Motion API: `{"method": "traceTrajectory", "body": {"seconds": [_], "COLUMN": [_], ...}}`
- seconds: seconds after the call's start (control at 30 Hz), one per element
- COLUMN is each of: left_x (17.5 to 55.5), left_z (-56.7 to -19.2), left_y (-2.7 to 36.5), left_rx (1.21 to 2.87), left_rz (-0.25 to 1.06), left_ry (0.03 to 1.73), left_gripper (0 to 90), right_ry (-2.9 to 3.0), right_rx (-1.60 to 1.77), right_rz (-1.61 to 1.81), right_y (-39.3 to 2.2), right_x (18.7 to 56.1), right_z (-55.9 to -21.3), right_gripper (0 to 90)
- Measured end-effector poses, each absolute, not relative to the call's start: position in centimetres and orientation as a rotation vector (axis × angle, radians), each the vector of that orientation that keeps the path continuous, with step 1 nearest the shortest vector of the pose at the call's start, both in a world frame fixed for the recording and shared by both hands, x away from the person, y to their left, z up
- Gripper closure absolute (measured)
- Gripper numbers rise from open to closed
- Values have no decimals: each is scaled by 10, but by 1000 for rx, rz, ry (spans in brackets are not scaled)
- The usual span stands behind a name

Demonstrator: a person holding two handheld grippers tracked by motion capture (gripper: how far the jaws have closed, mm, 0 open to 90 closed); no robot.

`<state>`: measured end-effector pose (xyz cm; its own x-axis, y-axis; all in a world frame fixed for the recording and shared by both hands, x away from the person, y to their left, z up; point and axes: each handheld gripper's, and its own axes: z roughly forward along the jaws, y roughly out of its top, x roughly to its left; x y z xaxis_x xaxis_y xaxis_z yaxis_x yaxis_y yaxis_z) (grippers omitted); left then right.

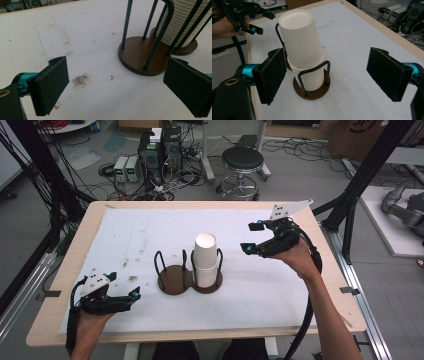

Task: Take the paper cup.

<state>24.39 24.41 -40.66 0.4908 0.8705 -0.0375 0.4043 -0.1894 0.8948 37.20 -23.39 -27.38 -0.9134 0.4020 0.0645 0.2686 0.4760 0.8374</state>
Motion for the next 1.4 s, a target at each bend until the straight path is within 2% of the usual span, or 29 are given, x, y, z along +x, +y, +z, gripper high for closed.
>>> {"method": "traceTrajectory", "body": {"seconds": [0.57,1.4], "left_x": [245,245], "left_z": [-408,-408], "left_y": [242,242], "left_rx": [1801,1804], "left_rz": [608,602], "left_ry": [1069,1059], "left_gripper": [62,62], "right_ry": [2788,2936], "right_rx": [389,251], "right_rz": [1338,1197], "right_y": [-186,-142], "right_x": [398,407], "right_z": [-270,-268], "right_gripper": [165,165]}}
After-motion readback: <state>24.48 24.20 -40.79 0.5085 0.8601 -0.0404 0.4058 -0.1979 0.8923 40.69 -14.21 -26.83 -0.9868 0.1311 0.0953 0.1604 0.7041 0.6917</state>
